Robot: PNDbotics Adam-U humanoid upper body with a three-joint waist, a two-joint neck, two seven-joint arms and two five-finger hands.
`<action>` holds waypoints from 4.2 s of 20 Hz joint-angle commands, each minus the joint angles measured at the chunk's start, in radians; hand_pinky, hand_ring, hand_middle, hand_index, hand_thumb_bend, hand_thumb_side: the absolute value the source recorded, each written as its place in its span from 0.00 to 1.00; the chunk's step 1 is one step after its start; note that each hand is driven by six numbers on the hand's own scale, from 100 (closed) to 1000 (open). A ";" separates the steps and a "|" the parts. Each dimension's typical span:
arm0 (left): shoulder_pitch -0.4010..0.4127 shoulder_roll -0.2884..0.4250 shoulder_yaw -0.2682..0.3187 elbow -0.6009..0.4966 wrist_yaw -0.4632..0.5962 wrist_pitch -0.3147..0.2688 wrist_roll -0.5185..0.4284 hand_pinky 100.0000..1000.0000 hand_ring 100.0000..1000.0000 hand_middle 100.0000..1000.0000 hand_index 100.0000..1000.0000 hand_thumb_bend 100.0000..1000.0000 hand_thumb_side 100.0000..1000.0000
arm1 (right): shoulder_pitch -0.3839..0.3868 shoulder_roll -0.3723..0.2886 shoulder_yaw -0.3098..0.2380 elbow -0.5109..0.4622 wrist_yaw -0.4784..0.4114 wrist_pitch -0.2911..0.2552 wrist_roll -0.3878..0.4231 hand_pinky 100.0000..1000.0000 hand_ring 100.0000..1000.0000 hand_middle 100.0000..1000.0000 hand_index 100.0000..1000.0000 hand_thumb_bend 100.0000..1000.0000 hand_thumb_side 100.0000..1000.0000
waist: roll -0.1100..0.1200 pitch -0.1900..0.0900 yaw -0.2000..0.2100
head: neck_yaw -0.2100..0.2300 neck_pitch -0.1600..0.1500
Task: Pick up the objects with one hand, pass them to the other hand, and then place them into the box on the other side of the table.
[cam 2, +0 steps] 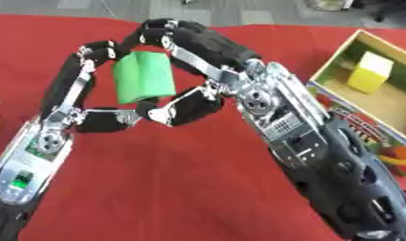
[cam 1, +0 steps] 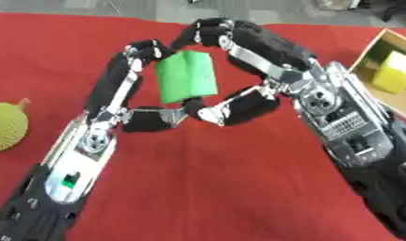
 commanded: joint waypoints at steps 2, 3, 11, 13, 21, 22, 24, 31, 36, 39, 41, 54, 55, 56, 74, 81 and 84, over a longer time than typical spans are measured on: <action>-0.013 0.002 -0.001 -0.025 -0.003 -0.007 -0.002 0.68 0.59 0.49 0.54 0.00 0.18 | -0.014 -0.007 -0.020 -0.004 0.037 -0.012 -0.006 0.82 0.86 0.78 0.82 0.36 0.07 | 0.003 -0.014 0.000 | 0.005 -0.013; -0.013 0.002 -0.002 -0.025 -0.003 -0.007 -0.002 0.68 0.59 0.49 0.54 0.00 0.18 | -0.014 -0.007 -0.022 -0.003 0.046 -0.013 -0.011 0.82 0.86 0.78 0.82 0.37 0.06 | 0.003 -0.013 0.001 | 0.005 -0.012; -0.015 0.002 -0.004 -0.032 -0.005 -0.013 0.002 0.68 0.59 0.49 0.54 0.00 0.17 | -0.014 -0.006 -0.022 0.016 0.093 -0.012 -0.014 0.82 0.84 0.75 0.80 0.35 0.05 | 0.002 -0.012 0.003 | 0.009 -0.016; -0.015 0.003 -0.006 -0.035 -0.006 -0.015 0.002 0.68 0.59 0.49 0.54 0.00 0.17 | -0.014 -0.005 -0.021 0.022 0.094 -0.014 -0.014 0.82 0.84 0.74 0.79 0.34 0.04 | 0.002 -0.011 0.003 | 0.010 -0.017; -0.018 0.001 -0.008 -0.041 -0.007 -0.019 0.002 0.68 0.59 0.49 0.54 0.00 0.17 | -0.013 -0.001 -0.018 0.037 0.099 -0.024 -0.002 0.82 0.84 0.73 0.78 0.32 0.04 | 0.001 -0.010 0.004 | 0.012 -0.019; -0.018 0.001 -0.009 -0.041 -0.007 -0.020 0.002 0.68 0.59 0.49 0.54 0.00 0.17 | -0.013 -0.001 -0.019 0.038 0.097 -0.025 -0.002 0.82 0.83 0.73 0.78 0.32 0.04 | 0.001 -0.010 0.004 | 0.011 -0.019; -0.018 0.001 -0.010 -0.044 -0.008 -0.023 0.002 0.68 0.59 0.49 0.54 0.00 0.16 | -0.013 0.000 -0.018 0.039 0.094 -0.025 -0.002 0.81 0.83 0.72 0.77 0.31 0.03 | 0.001 -0.009 0.004 | 0.011 -0.018; -0.018 0.000 -0.014 -0.047 -0.016 -0.038 0.000 0.68 0.59 0.49 0.54 0.00 0.16 | -0.013 0.001 -0.018 0.043 0.074 -0.023 -0.003 0.80 0.78 0.64 0.71 0.27 0.00 | 0.001 -0.008 0.005 | 0.009 -0.015; -0.019 0.000 -0.015 -0.051 -0.015 -0.044 -0.001 0.68 0.59 0.49 0.55 0.00 0.16 | -0.013 0.002 -0.018 0.043 0.063 -0.023 -0.007 0.79 0.76 0.59 0.67 0.27 0.00 | 0.001 -0.008 0.005 | 0.009 -0.015; -0.019 -0.001 -0.016 -0.053 -0.014 -0.045 0.001 0.68 0.59 0.49 0.55 0.00 0.16 | -0.012 0.002 -0.019 0.043 0.059 -0.023 -0.011 0.79 0.75 0.55 0.63 0.27 0.00 | 0.001 -0.008 0.005 | 0.009 -0.015; -0.019 -0.001 -0.016 -0.054 -0.016 -0.045 0.004 0.68 0.59 0.49 0.55 0.00 0.15 | -0.012 0.003 -0.019 0.043 0.057 -0.022 -0.014 0.78 0.73 0.53 0.62 0.27 0.00 | 0.001 -0.008 0.005 | 0.010 -0.014; -0.018 -0.004 -0.017 -0.063 -0.007 -0.053 0.015 0.68 0.60 0.51 0.58 0.05 0.13 | -0.007 0.008 -0.022 0.049 0.017 -0.017 -0.024 0.77 0.70 0.45 0.63 0.29 0.00 | 0.000 -0.005 0.006 | 0.008 -0.016; -0.018 -0.005 -0.017 -0.063 -0.004 -0.054 0.016 0.69 0.60 0.51 0.58 0.07 0.13 | -0.007 0.008 -0.022 0.050 0.014 -0.017 -0.025 0.77 0.70 0.45 0.63 0.28 0.00 | 0.000 -0.005 0.006 | 0.008 -0.016; -0.018 -0.005 -0.018 -0.063 -0.001 -0.057 0.016 0.69 0.61 0.52 0.62 0.17 0.15 | -0.007 0.008 -0.022 0.050 0.009 -0.016 -0.028 0.76 0.69 0.44 0.63 0.27 0.00 | 0.000 -0.005 0.005 | 0.008 -0.016; -0.015 -0.005 -0.017 -0.051 -0.047 -0.090 -0.014 0.73 0.68 0.63 0.86 0.74 0.31 | -0.007 0.002 -0.023 0.033 -0.042 -0.009 -0.032 0.75 0.65 0.39 0.57 0.23 0.00 | 0.001 -0.003 0.000 | 0.006 -0.018; -0.013 -0.008 -0.011 -0.035 -0.096 -0.022 0.002 0.74 0.70 0.65 0.89 0.83 0.38 | -0.008 -0.003 -0.023 0.022 -0.052 -0.009 -0.030 0.75 0.65 0.39 0.57 0.22 0.00 | 0.001 -0.002 0.000 | 0.007 -0.021; -0.012 -0.010 -0.010 -0.032 -0.105 0.009 0.022 0.74 0.70 0.65 0.90 0.84 0.39 | -0.008 -0.005 -0.023 0.017 -0.058 -0.008 -0.030 0.75 0.65 0.39 0.56 0.22 0.00 | 0.001 -0.001 0.000 | 0.007 -0.022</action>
